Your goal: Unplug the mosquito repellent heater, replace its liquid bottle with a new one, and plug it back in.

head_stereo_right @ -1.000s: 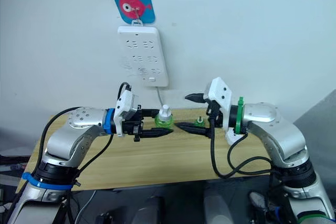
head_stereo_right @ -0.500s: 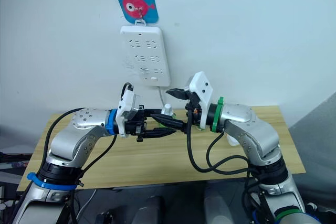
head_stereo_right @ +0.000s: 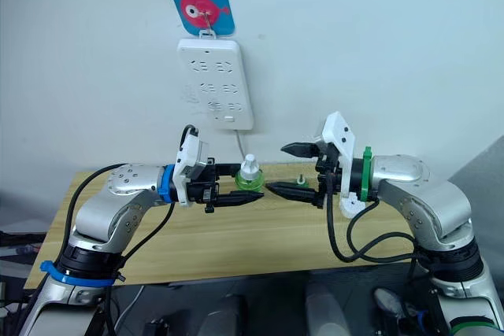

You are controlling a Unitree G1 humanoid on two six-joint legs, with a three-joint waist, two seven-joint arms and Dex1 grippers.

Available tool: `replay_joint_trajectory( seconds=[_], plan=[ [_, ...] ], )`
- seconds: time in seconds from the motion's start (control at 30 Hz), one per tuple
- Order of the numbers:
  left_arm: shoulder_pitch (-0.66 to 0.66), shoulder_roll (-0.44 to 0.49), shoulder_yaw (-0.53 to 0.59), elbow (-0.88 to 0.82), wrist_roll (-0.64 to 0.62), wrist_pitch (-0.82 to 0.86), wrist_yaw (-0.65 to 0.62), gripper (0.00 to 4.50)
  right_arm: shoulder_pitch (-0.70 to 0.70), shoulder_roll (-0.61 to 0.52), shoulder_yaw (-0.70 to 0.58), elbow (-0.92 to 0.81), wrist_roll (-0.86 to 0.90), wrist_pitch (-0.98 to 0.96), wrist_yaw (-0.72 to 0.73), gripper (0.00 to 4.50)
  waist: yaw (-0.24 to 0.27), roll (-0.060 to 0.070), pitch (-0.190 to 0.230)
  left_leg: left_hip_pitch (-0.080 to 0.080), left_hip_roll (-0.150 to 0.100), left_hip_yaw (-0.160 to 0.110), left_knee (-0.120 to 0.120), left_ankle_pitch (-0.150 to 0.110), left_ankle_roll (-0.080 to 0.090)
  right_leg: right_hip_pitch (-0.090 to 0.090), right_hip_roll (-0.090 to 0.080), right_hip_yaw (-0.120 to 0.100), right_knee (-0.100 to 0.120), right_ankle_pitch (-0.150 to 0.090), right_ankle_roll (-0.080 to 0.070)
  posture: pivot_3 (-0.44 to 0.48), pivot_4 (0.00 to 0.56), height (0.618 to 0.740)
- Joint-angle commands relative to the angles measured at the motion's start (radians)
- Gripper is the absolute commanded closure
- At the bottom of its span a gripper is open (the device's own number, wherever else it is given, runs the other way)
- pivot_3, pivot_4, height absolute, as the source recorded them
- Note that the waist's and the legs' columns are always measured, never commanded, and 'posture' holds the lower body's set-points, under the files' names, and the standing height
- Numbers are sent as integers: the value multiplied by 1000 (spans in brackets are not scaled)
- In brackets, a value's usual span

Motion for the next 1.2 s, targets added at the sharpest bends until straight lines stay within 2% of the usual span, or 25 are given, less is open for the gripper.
replay_joint_trajectory(
  seconds=[0.03,0.23,0.37,0.6,0.87,1.07,1.2],
  plan=[
    [-15,0,13,-22,-12,-14,-8,2187,-47,75,47,-34,-15,-27,-61,0,-3,0,0,0,0,0,0,0,0,0,0,0,0,0,0,-112,166,725],
    [-16,-1,5,-23,-7,-19,-14,2187,-90,163,113,30,-91,-79,-110,0,-1,0,0,-1,-1,0,0,0,0,0,-1,0,-1,0,0,-112,163,725],
    [-14,-2,3,-28,-7,-19,-13,2187,-97,173,104,76,-133,-111,-121,0,0,0,0,-1,-1,0,0,0,0,0,-1,0,-1,0,0,-107,164,725],
    [-1,1,7,-38,-10,-16,-9,2187,-50,81,50,57,-116,-95,-75,0,4,0,0,-1,-1,0,0,0,0,0,-1,0,-1,0,0,-108,167,725],
    [-4,4,3,-29,-8,-19,-16,2187,-6,-50,-22,5,-18,-39,15,0,6,0,0,0,-1,0,0,0,0,0,-1,0,-1,0,0,-116,166,725],
    [-4,5,-1,-29,-3,-21,-22,2187,-42,25,-56,-13,113,23,-31,0,2,0,0,0,0,0,0,0,0,0,0,0,0,0,0,-117,167,725],
    [-3,6,-2,-32,-2,-22,-25,2187,-66,55,-13,-2,101,30,-38,0,4,0,0,-1,0,0,0,0,0,0,-1,0,-1,0,0,-115,167,725]
  ],
)
